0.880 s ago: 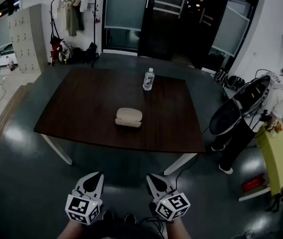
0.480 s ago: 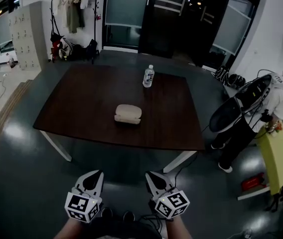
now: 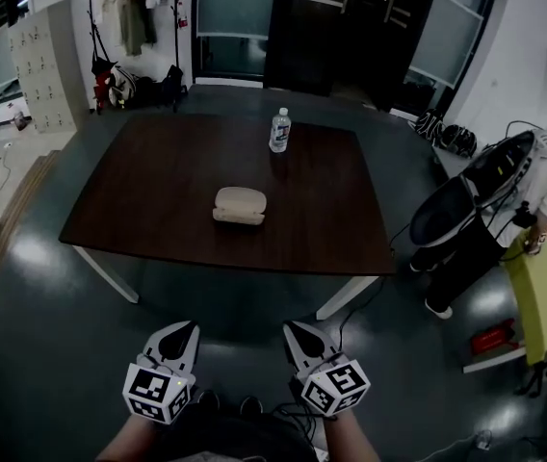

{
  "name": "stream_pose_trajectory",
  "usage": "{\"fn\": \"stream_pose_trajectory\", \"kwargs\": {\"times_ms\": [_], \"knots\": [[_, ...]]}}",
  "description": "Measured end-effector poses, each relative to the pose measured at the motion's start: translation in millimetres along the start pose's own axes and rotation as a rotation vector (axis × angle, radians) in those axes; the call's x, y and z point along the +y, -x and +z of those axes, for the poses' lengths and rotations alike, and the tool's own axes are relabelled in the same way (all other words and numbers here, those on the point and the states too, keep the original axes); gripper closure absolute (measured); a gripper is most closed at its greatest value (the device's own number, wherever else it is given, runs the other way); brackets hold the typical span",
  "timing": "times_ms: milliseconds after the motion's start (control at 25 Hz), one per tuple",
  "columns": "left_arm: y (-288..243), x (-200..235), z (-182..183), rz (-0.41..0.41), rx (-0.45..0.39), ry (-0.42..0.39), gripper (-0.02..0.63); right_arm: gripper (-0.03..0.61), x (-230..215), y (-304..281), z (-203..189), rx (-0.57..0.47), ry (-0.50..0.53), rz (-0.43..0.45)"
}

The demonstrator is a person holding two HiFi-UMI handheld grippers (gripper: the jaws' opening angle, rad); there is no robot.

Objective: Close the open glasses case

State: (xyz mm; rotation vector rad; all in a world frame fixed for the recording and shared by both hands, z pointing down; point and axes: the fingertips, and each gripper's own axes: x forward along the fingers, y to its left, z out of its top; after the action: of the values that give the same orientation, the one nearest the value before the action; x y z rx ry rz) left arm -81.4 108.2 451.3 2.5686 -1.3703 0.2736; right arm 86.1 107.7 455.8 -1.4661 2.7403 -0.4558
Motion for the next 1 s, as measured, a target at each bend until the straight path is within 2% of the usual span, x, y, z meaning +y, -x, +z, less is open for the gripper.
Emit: {"fn": "stream_pose_trajectory", "kwargs": {"times_ms": [280,440,640,1000], "knots": [[-15.2,-28.3,-7.3,0.008,-0.017,0.012,0.617,0.589,-21.3,20.8,-16.2,0.006,-0.025,0.012],[-25.8,-26.9,-16.0,0.0,0.003,0.025,0.617,0.589,-29.9,19.0,-26.4,0.036,-0.033,0.005],[-52.1,-3.3,-18.3,-0.022,0.014,0.035,0.617,0.589,-48.8,-0.1,-22.8,0.028,-0.045,-0.056],[-152.4,74.8,13.7,-0.074,0.024,0.032,0.617,0.589,-102.1,-96.4,9.6,0.021,-0.062,-0.128]]}}
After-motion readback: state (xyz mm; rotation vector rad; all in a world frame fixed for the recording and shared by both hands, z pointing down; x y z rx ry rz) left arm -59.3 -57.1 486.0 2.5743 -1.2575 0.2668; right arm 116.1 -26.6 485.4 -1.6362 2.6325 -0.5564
